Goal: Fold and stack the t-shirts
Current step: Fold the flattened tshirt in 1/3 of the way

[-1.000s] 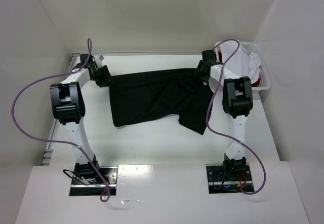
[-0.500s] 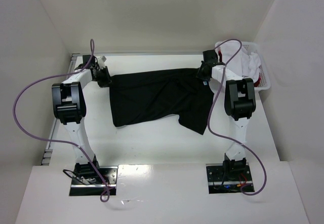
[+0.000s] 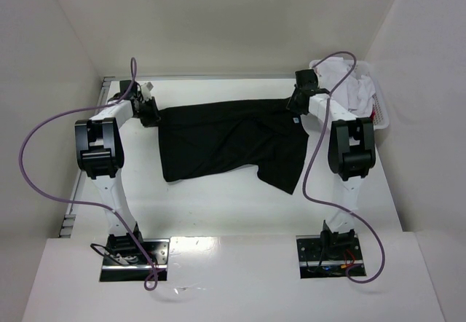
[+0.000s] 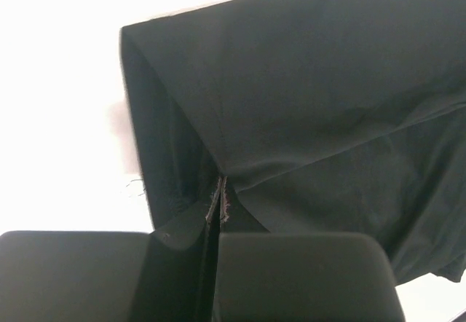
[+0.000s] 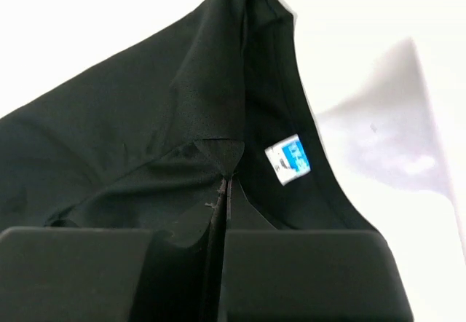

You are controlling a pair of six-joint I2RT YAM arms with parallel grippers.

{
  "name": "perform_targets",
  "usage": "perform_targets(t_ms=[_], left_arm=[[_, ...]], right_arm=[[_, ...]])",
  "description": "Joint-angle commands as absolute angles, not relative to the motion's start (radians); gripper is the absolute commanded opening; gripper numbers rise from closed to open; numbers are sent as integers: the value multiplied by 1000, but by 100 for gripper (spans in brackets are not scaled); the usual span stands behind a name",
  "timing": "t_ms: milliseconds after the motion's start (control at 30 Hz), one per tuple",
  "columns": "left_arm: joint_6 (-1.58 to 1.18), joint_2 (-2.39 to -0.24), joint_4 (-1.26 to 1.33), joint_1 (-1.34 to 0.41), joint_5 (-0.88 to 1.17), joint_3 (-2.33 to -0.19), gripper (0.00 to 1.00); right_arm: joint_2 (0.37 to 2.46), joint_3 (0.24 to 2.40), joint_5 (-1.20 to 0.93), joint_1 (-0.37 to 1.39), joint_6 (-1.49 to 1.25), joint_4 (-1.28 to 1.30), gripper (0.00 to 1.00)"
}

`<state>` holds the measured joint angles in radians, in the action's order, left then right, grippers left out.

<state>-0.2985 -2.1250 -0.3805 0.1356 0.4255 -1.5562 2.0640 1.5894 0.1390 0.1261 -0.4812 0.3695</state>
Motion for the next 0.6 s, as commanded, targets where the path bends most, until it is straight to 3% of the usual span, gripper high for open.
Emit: perform_targets(t_ms=[0, 567], left_arm=[[-304, -2125, -360, 132, 417, -1542, 0], [-285, -2074, -388, 132, 417, -1532, 0]], right_arm=[[1980, 1554, 192, 112, -474, 380, 0], [1962, 1502, 221, 92, -463, 448, 0]])
